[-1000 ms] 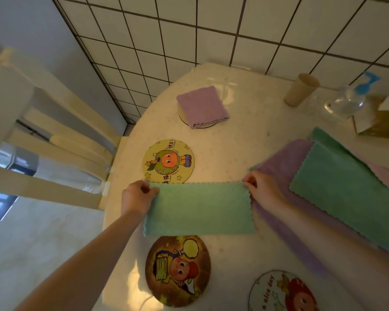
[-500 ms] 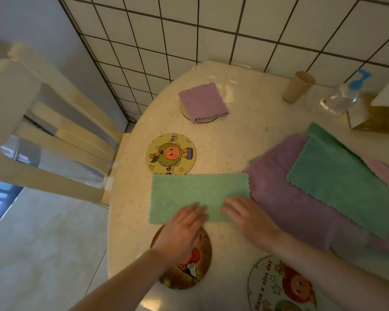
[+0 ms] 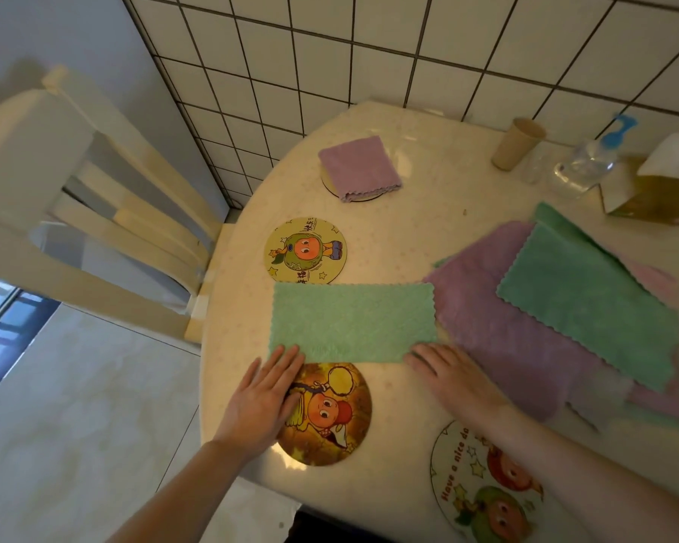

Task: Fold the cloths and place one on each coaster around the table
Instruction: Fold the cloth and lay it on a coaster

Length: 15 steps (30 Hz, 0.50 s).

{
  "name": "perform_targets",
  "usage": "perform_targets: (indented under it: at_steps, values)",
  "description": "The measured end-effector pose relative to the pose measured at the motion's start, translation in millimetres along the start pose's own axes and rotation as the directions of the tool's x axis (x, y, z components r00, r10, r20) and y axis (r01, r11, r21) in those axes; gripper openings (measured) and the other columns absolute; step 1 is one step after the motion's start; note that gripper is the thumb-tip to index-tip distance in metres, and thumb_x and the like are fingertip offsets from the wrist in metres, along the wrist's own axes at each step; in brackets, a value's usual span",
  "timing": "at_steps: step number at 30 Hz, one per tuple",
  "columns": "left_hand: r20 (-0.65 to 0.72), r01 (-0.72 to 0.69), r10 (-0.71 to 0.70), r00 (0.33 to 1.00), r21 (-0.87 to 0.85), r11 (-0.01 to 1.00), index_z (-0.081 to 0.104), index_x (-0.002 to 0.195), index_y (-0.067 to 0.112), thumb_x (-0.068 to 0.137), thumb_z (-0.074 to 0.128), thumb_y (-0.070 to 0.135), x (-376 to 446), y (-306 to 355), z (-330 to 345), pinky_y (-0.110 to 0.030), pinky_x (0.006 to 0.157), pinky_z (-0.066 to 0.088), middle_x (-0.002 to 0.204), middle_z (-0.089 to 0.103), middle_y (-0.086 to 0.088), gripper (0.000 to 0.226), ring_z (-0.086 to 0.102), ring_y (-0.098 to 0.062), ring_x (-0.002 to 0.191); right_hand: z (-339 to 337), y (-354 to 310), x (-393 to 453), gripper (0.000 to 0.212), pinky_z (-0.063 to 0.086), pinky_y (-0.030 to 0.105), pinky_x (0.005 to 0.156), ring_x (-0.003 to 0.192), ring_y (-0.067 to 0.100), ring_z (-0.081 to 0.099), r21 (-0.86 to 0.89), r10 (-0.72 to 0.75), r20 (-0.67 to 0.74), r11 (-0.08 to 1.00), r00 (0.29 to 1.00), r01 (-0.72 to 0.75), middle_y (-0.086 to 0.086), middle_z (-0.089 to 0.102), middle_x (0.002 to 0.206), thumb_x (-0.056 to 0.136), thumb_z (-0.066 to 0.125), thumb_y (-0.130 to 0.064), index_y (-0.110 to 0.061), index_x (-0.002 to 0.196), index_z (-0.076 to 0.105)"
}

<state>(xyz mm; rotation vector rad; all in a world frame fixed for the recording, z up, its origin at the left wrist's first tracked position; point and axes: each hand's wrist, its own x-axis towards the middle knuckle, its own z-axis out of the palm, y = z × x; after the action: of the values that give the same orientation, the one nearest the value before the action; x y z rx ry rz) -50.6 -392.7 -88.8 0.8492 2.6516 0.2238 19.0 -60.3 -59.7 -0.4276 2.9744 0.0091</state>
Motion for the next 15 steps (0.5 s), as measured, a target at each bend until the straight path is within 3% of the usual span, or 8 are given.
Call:
perform_targets:
  at_steps: [3, 5, 9, 12, 15]
  values:
    - [-0.02, 0.045, -0.045, 0.999, -0.017, 0.999, 0.016, 0.151, 0.034, 0.095, 0.012, 0.054, 3, 6, -4, -0.031, 0.119, 0.005, 0.157, 0.008, 0.017, 0.06, 0.005, -0.008, 0.146, 7, 0, 7, 0.044, 0.047, 0.047, 0.092, 0.103, 0.028, 0.056, -0.091, -0.049, -0.024, 0.995, 0.999, 0.047, 0.007, 0.057, 0.115, 0.072, 0.057, -0.004, -0.011, 0.115, 0.055]
    - [-0.064, 0.094, -0.096, 0.993, -0.035, 0.995, 0.032, 0.146, 0.032, 0.094, 0.017, 0.052, 9, 11, -7, -0.035, 0.116, 0.019, 0.153, 0.028, 0.014, 0.058, 0.022, -0.01, 0.143, 7, 0, 11, 0.04, 0.048, 0.046, 0.088, 0.1, 0.029, 0.057, -0.119, -0.042, -0.006, 0.992, 0.999, 0.041, 0.009, 0.057, 0.113, 0.076, 0.043, -0.005, -0.011, 0.114, 0.053]
    - [-0.159, 0.131, -0.128, 0.979, 0.011, 0.991, 0.056, 0.128, 0.024, 0.093, 0.03, 0.046, 19, 23, -7, -0.04, 0.106, 0.04, 0.134, 0.056, 0.005, 0.048, 0.049, -0.019, 0.127, 1, 1, 17, 0.046, 0.051, 0.043, 0.079, 0.095, 0.03, 0.058, -0.123, -0.046, 0.022, 0.991, 0.999, 0.049, 0.01, 0.059, 0.109, 0.064, 0.056, -0.001, -0.01, 0.109, 0.056]
    - [-0.205, 0.183, -0.179, 0.962, 0.002, 0.983, 0.062, 0.118, 0.02, 0.089, 0.03, 0.047, 24, 33, -10, -0.039, 0.099, 0.044, 0.123, 0.061, 0.003, 0.051, 0.056, -0.021, 0.116, -1, 2, 21, 0.047, 0.05, 0.042, 0.077, 0.089, 0.029, 0.056, -0.148, -0.079, 0.021, 0.986, 0.997, 0.081, 0.011, 0.059, 0.102, 0.06, 0.065, 0.004, -0.008, 0.105, 0.056]
    - [-0.203, 0.212, -0.204, 0.958, 0.017, 0.977, 0.059, 0.12, 0.021, 0.088, 0.029, 0.051, 29, 42, -16, -0.041, 0.101, 0.043, 0.122, 0.06, 0.002, 0.054, 0.054, -0.024, 0.115, -11, 1, 24, 0.045, 0.05, 0.039, 0.069, 0.08, 0.026, 0.054, -0.118, -0.079, -0.008, 0.99, 0.997, 0.077, 0.008, 0.058, 0.093, 0.059, 0.07, 0.006, -0.009, 0.099, 0.054]
